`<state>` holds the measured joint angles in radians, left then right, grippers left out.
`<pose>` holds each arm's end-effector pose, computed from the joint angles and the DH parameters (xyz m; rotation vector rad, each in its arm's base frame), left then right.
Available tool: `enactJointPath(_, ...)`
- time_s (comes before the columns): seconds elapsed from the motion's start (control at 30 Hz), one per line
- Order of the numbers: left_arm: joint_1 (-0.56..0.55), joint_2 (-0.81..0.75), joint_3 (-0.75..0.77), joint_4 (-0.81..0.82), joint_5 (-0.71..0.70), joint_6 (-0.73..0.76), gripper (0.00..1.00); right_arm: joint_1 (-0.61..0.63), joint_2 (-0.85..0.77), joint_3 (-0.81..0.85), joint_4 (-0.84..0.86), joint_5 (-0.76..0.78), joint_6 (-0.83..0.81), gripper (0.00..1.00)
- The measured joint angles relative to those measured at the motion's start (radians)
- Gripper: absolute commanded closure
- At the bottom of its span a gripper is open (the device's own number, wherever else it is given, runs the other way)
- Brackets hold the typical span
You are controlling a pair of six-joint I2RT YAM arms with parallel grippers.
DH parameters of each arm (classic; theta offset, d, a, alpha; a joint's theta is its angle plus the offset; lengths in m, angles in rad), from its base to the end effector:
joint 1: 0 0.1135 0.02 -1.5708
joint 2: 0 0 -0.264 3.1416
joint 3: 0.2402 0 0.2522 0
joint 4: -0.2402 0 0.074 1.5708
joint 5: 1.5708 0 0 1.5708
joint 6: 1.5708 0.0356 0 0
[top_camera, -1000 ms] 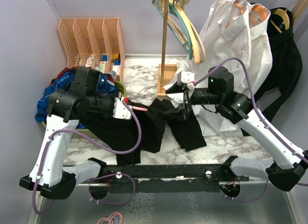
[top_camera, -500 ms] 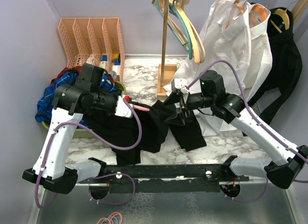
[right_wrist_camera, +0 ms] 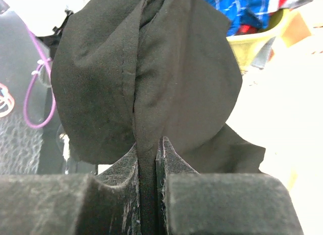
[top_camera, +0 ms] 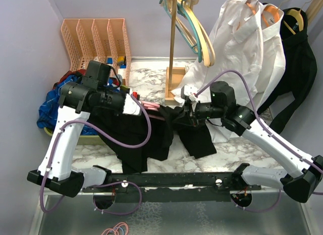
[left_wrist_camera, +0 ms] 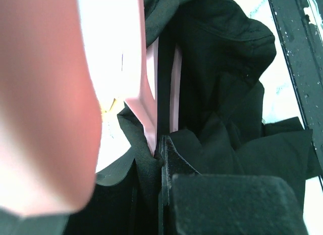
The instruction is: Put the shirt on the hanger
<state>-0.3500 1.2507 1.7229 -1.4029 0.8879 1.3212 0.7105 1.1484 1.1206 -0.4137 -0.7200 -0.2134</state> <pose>0.1647 -0.0895 0.4516 1.8030 1.1783 -0.5658 0.1738 0.1805 0.3644 -1.3109 1.5690 1.0355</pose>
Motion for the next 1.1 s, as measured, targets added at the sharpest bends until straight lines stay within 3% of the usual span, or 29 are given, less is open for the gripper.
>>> enactJointPath(0.1, -0.001, 0.006, 0.001, 0.032, 0.007, -0.021, 0.96, 0.006, -0.045, -0.037, 0.053, 0.073, 0.061, 0.99)
enactJointPath(0.2, -0.008, 0.011, 0.001, 0.087, 0.020, -0.056, 0.58, 0.013, -0.105, -0.053, 0.062, 0.149, 0.141, 0.99)
enactJointPath(0.27, -0.010, 0.011, 0.001, 0.155, 0.023, -0.121, 0.43, 0.014, -0.145, -0.053, 0.052, 0.191, 0.193, 0.99)
enactJointPath(0.33, -0.010, 0.007, -0.002, 0.212, 0.016, -0.204, 0.16, 0.009, -0.182, -0.052, 0.031, 0.235, 0.254, 0.99)
enactJointPath(0.37, -0.010, 0.006, -0.005, 0.243, 0.008, -0.241, 0.05, 0.007, -0.196, -0.051, 0.023, 0.248, 0.275, 0.99)
enactJointPath(0.4, -0.010, 0.006, -0.010, 0.275, -0.003, -0.282, 0.01, 0.007, -0.217, -0.051, 0.008, 0.270, 0.313, 0.99)
enactJointPath(0.73, -0.009, 0.002, -0.127, 0.549, -0.201, -0.642, 0.01, 0.003, -0.370, -0.104, -0.139, 0.391, 0.489, 0.99)
enactJointPath(0.93, 0.014, 0.003, -0.130, 0.695, -0.446, -0.826, 0.01, 0.001, -0.328, 0.084, -0.365, 0.502, 0.542, 0.99)
enactJointPath(1.1, 0.029, -0.006, -0.154, 0.765, -0.565, -0.879, 0.01, 0.001, -0.335, 0.187, -0.472, 0.543, 0.562, 0.99)
